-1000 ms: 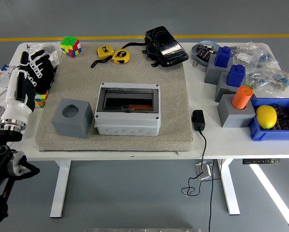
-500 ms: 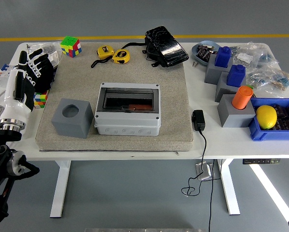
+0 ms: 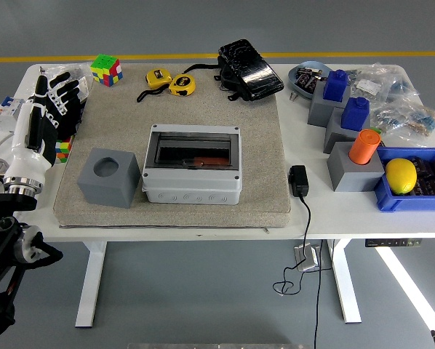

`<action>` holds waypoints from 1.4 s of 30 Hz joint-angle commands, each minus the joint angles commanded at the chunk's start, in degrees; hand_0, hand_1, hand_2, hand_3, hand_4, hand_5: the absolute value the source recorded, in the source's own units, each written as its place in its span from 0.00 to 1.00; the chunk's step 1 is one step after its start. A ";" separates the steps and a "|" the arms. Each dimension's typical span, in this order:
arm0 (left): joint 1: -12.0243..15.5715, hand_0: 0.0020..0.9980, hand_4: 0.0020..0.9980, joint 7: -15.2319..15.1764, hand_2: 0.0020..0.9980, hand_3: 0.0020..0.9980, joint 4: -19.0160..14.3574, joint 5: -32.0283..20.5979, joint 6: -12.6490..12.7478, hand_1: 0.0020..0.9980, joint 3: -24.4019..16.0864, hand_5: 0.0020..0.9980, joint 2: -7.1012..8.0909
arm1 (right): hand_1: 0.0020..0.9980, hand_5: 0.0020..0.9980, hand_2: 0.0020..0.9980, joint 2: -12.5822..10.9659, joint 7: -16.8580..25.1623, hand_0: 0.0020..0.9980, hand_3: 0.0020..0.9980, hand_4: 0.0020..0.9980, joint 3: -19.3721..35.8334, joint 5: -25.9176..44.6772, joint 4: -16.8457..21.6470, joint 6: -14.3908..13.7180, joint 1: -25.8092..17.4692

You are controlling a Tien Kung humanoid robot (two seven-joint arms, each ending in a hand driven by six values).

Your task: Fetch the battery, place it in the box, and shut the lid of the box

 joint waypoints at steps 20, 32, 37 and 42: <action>0.16 0.80 1.00 0.04 0.76 0.77 -0.07 0.13 -0.21 0.81 0.78 0.95 0.39 | 0.78 1.00 0.77 -0.03 -0.21 0.84 0.80 1.00 -0.02 0.01 0.00 -0.07 -0.31; 0.12 0.81 1.00 -0.21 0.77 0.77 -0.06 0.10 -0.47 0.81 0.83 0.95 0.40 | 0.78 1.00 0.77 -0.03 -0.18 0.84 0.80 1.00 0.32 -0.13 0.00 -0.13 -0.09; -0.01 0.81 1.00 -0.45 0.78 0.78 -0.13 0.34 -0.35 0.82 0.66 0.94 0.37 | 0.78 1.00 0.77 -0.01 -0.15 0.84 0.80 1.00 0.27 -0.02 0.00 -0.13 0.03; 0.05 0.81 1.00 -0.49 0.79 0.79 -0.09 0.31 -0.34 0.82 0.63 0.93 0.40 | 0.78 1.00 0.77 0.02 -0.12 0.84 0.80 1.00 0.21 0.06 0.00 -0.12 0.05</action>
